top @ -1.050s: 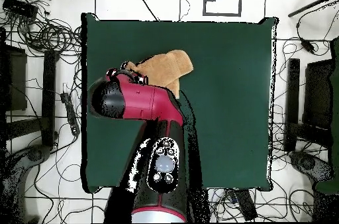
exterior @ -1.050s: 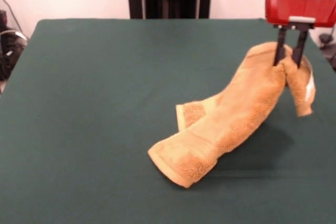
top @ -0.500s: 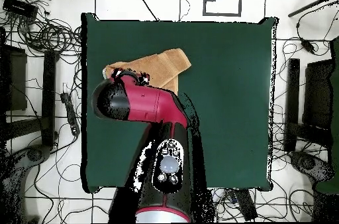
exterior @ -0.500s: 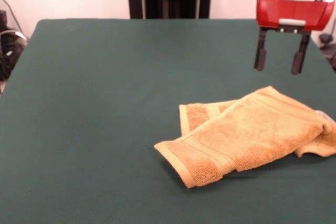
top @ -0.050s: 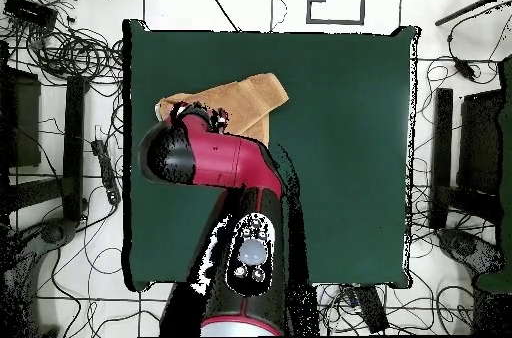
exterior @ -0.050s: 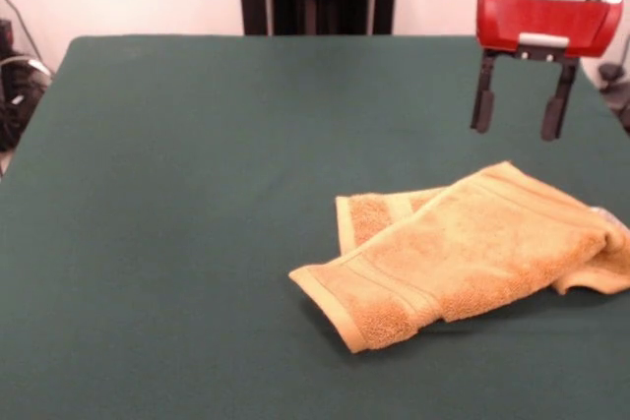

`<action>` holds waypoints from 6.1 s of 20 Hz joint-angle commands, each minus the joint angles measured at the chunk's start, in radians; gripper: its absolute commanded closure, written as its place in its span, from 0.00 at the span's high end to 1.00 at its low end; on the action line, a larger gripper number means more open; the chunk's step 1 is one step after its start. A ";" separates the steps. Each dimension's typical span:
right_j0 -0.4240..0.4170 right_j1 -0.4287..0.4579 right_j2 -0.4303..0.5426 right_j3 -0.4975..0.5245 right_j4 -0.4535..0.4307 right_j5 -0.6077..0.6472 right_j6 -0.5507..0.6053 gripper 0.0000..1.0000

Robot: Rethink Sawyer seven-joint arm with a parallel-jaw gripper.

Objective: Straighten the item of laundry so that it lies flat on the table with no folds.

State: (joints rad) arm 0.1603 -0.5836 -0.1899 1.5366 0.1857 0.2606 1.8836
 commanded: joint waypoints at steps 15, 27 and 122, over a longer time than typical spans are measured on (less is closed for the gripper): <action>-0.011 0.166 0.015 0.034 0.027 -0.108 0.209 1.00; -0.128 0.160 0.097 0.046 -0.029 -0.128 0.121 1.00; -0.190 0.331 0.192 0.089 -0.010 -0.090 0.200 1.00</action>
State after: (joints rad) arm -0.0456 -0.3421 -0.1218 1.5534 0.1422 0.2192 1.8836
